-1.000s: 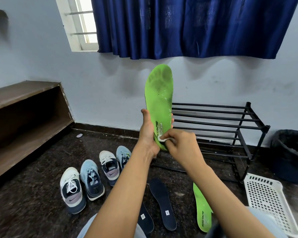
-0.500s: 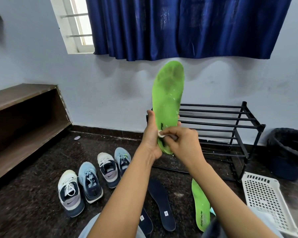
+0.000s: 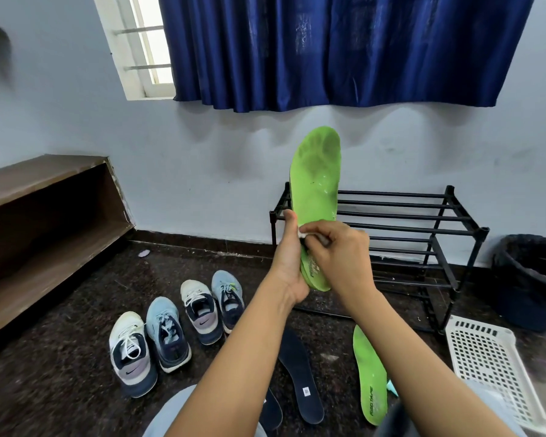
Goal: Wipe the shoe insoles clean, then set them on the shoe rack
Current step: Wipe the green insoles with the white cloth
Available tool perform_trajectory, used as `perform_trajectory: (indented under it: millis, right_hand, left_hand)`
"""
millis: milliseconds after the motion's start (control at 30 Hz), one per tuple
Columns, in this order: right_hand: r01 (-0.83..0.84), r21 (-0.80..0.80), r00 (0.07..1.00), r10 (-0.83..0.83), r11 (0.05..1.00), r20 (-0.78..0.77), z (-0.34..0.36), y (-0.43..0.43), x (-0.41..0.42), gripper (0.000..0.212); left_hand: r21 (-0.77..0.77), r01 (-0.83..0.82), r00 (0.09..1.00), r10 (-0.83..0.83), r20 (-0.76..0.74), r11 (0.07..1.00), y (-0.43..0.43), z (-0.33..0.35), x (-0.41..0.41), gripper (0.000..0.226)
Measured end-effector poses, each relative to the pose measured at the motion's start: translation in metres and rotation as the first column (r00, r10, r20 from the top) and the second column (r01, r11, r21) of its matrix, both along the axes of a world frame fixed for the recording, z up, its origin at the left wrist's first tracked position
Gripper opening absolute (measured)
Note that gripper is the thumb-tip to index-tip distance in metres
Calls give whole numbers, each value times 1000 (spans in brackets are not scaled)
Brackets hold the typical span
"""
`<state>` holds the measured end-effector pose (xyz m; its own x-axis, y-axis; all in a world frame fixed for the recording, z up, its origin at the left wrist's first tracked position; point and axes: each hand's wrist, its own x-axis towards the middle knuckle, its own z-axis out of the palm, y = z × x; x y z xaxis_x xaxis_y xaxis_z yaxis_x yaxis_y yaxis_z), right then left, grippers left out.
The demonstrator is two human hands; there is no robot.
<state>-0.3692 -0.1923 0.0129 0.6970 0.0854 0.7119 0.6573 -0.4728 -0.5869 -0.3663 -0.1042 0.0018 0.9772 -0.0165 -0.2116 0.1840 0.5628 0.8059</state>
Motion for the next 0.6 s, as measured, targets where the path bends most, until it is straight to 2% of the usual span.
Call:
perform_trajectory:
  millis: [133,233,433,500,600]
  right_hand:
    - [-63,24,995,64,998,-77,0,-2,-1,22]
    - [-194,-47,965,181,980,-191,-5,-4,-6,24]
    - [-336,-177,924,287,925,-251,-10,-13,-13,15]
    - [-345,-220,926,292,912,-240,-11,-17,-13,17]
    - [-284,-347,959,258,894,-120,-13,-20,-7,19]
  left_hand:
    - [9,-11,1000,11,10,1000,3,2,3,77]
    - [37,-24,999,23,31,999,16,6,6,84]
    - [-23,-43,993,45,107,999,31,7,13,88]
    - [-32,-51,991,54,118,998,31,6,14,89]
    - [-46,-61,990,66,126,997,25,6,13,87]
